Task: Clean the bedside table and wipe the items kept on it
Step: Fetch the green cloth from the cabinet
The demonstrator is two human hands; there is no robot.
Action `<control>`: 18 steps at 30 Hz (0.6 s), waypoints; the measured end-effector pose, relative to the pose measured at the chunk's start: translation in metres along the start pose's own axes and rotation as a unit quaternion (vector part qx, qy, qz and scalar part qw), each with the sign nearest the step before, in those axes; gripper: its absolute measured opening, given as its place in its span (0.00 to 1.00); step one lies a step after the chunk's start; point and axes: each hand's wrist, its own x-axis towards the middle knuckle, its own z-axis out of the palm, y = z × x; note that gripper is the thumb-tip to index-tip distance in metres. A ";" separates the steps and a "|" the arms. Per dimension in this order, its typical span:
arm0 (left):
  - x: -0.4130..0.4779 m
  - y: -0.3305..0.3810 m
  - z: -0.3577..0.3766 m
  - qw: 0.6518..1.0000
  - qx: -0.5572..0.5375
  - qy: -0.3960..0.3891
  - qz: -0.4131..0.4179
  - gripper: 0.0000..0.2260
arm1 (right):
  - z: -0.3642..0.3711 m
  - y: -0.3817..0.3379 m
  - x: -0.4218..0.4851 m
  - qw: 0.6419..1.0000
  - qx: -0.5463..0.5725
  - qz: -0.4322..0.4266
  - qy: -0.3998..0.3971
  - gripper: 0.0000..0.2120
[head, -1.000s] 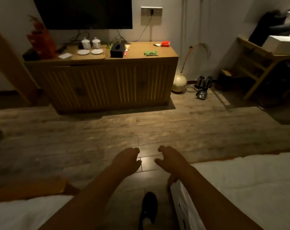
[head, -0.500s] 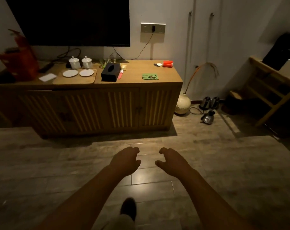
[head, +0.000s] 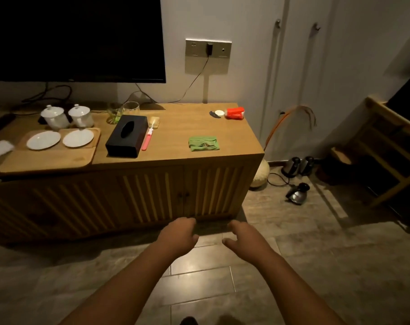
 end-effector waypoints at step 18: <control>0.379 -0.029 -0.119 0.998 0.017 -0.025 -0.061 0.18 | -0.105 -0.014 0.427 0.998 0.021 -0.058 -0.014 0.24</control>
